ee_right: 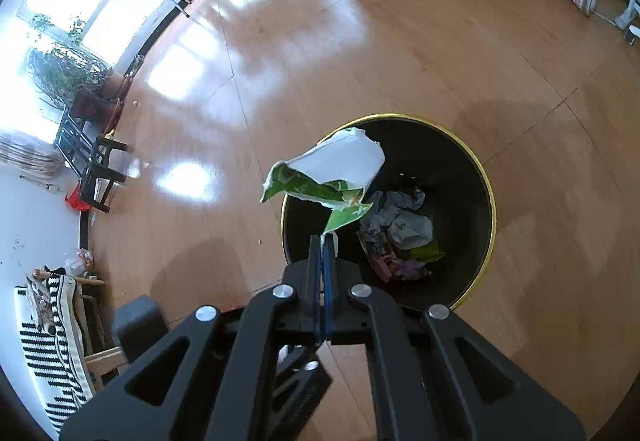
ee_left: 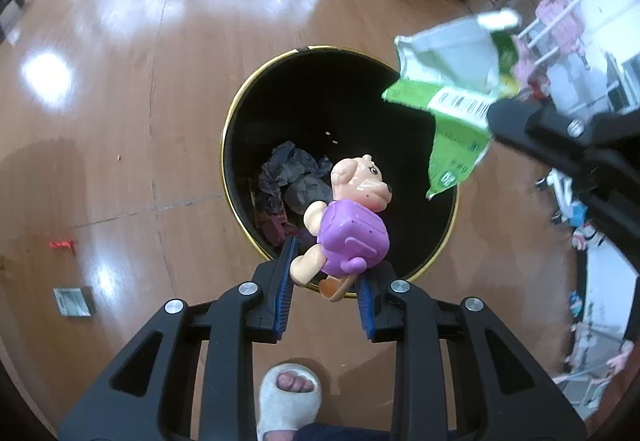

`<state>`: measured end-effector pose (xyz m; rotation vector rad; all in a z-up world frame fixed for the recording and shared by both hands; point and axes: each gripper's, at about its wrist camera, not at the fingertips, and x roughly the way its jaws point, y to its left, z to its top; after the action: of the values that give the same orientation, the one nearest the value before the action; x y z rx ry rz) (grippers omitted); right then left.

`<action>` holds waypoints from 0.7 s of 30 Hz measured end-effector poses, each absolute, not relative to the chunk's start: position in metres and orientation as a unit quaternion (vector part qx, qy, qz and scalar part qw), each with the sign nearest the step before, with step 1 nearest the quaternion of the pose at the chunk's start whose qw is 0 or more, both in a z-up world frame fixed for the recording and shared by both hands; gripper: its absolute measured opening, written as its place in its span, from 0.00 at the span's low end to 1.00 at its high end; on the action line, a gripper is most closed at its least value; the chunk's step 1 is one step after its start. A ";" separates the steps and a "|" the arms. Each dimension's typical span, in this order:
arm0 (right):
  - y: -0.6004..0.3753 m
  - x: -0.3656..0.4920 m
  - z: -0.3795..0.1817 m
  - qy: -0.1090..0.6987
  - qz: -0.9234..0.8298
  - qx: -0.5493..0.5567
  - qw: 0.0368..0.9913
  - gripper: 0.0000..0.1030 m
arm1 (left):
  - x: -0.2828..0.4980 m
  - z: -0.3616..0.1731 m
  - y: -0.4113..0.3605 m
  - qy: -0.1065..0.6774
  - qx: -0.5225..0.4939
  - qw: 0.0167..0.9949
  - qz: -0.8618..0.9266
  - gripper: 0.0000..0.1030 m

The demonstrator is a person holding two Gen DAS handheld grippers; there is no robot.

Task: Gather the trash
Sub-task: 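Open both tools to drop the doll and wrapper into the wastebasket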

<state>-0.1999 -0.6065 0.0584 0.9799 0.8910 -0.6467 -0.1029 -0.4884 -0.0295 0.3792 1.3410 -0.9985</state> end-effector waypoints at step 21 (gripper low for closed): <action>-0.528 -0.119 0.078 0.435 -0.209 0.393 0.783 0.93 | -0.026 -0.035 -0.274 0.598 0.127 0.708 -0.354 0.91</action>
<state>-0.1193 -0.5285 0.0779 0.8474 0.9389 -0.4520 -0.0258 -0.2743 -0.0349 0.2815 1.3283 -0.7862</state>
